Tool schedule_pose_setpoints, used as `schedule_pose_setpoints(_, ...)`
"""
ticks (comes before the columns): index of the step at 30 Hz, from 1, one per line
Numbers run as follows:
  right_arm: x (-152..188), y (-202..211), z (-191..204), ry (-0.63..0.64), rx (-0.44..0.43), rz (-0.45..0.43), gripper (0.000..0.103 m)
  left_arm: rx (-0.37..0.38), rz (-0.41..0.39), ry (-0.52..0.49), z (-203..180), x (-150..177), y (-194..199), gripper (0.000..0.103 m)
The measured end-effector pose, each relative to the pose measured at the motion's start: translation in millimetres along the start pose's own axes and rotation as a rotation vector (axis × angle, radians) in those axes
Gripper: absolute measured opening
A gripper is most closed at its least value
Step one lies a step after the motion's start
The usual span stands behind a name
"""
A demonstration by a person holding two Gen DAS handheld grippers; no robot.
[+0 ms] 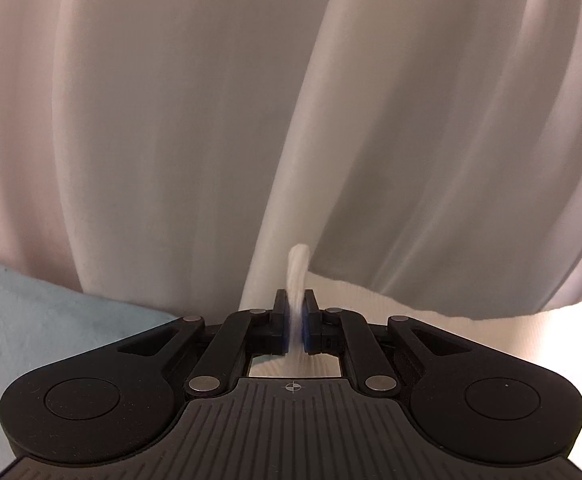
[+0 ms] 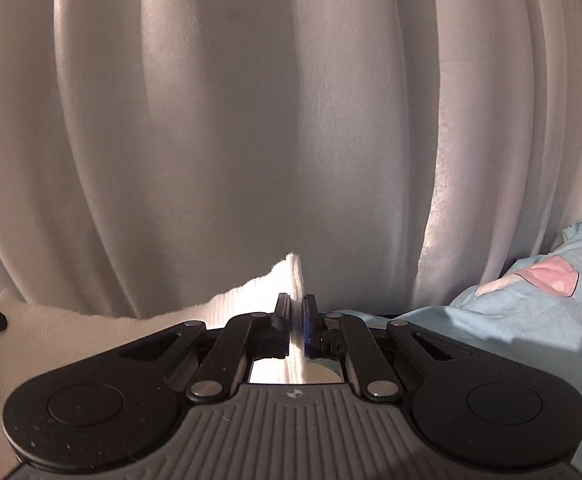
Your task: Fold small clothes
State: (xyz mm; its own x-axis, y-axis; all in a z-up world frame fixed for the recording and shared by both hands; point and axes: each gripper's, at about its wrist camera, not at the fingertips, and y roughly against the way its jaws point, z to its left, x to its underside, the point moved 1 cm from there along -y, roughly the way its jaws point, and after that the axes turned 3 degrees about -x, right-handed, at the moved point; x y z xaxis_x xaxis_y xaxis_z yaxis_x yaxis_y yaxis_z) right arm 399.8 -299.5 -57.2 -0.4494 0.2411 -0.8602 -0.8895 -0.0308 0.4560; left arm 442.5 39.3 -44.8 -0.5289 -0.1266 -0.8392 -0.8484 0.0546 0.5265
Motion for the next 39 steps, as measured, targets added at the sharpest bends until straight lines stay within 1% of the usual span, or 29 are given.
schedule_pose_setpoints(1,3,-6,-2,-0.003,0.025,0.012,0.006,-0.01,0.025,0.003,-1,7,-9,0.01)
schedule_pose_setpoints(2,5,-7,-3,-0.003,0.048,0.014,0.006,-0.031,0.053,0.008,0,14,-17,0.015)
schedule_pose_setpoints(3,7,-7,-5,-0.011,0.062,0.008,0.007,-0.055,0.071,0.023,5,18,-18,0.015)
schedule_pose_setpoints(4,8,-4,-8,-0.033,0.066,-0.004,0.009,-0.074,0.073,0.046,10,22,-16,0.019)
schedule_pose_setpoints(5,10,-1,-8,-0.057,0.052,-0.014,0.011,-0.083,0.058,0.068,15,25,-11,0.027)
schedule_pose_setpoints(7,20,1,1,-0.106,-0.027,-0.002,0.018,-0.087,0.005,0.088,15,28,1,0.037)
schedule_pose_setpoints(8,28,-1,11,-0.106,-0.075,0.028,0.018,-0.072,-0.014,0.085,10,28,3,0.037)
schedule_pose_setpoints(10,52,-6,39,-0.056,-0.162,0.1,0.019,-0.02,-0.026,0.047,-6,30,3,0.043)
schedule_pose_setpoints(11,63,-10,51,-0.016,-0.18,0.123,0.018,-0.002,-0.019,0.023,-14,32,-1,0.046)
schedule_pose_setpoints(12,73,-13,60,0.032,-0.177,0.137,0.019,0.006,-0.006,0.005,-20,35,-7,0.047)
schedule_pose_setpoints(14,83,-13,65,0.127,-0.135,0.096,0.019,-0.005,0.037,-0.029,-27,43,-20,0.048)
schedule_pose_setpoints(16,79,-14,55,0.147,-0.078,0.094,0.019,-0.063,0.085,-0.052,-25,53,-32,0.045)
schedule_pose_setpoints(17,76,-16,45,0.152,-0.021,0.093,0.018,-0.056,0.066,-0.051,-23,56,-30,0.044)
schedule_pose_setpoints(18,75,-16,36,0.153,0.01,0.09,0.015,-0.051,0.064,-0.041,-20,55,-30,0.044)
schedule_pose_setpoints(19,73,-15,25,0.136,0.003,0.084,0.007,-0.05,0.069,-0.035,-18,55,-30,0.044)
schedule_pose_setpoints(20,72,-11,19,0.131,0.017,0.079,0.002,-0.054,0.069,-0.045,-18,55,-29,0.043)
schedule_pose_setpoints(21,72,-9,14,0.15,0.067,0.072,0.002,-0.055,0.068,-0.053,-19,55,-28,0.043)
schedule_pose_setpoints(22,72,-8,8,0.152,0.08,0.068,0.001,-0.054,0.066,-0.051,-19,56,-27,0.043)
schedule_pose_setpoints(23,71,-6,3,0.133,0.067,0.065,0.001,-0.054,0.065,-0.043,-17,56,-27,0.043)
schedule_pose_setpoints(25,73,-3,5,0.17,0.122,0.051,0.002,-0.054,0.064,-0.032,-15,55,-26,0.042)
schedule_pose_setpoints(26,74,-5,5,0.19,0.149,0.052,0.005,-0.054,0.063,-0.028,-15,54,-25,0.042)
schedule_pose_setpoints(30,74,-1,3,0.189,0.145,0.052,0.005,-0.058,0.063,-0.025,-14,55,-24,0.038)
schedule_pose_setpoints(32,74,4,4,0.199,0.172,0.059,0.005,-0.066,0.062,-0.028,-11,55,-19,0.038)
schedule_pose_setpoints(33,74,7,2,0.193,0.204,0.064,0.008,-0.073,0.063,-0.025,-7,57,-12,0.038)
schedule_pose_setpoints(34,73,15,-4,0.163,0.213,0.069,0.016,-0.077,0.066,-0.02,-3,58,-12,0.038)
schedule_pose_setpoints(35,71,24,-10,0.113,0.187,0.066,0.017,-0.089,0.065,-0.01,2,59,-7,0.042)
schedule_pose_setpoints(36,70,35,-16,0.068,0.167,0.067,0.017,-0.129,0.075,0.013,10,59,-3,0.047)
schedule_pose_setpoints(37,71,47,-21,0.031,0.154,0.077,0.018,-0.16,0.086,0.068,23,61,5,0.05)
schedule_pose_setpoints(39,78,69,-31,-0.035,0.102,0.099,0.019,-0.133,0.092,0.135,43,65,20,0.047)
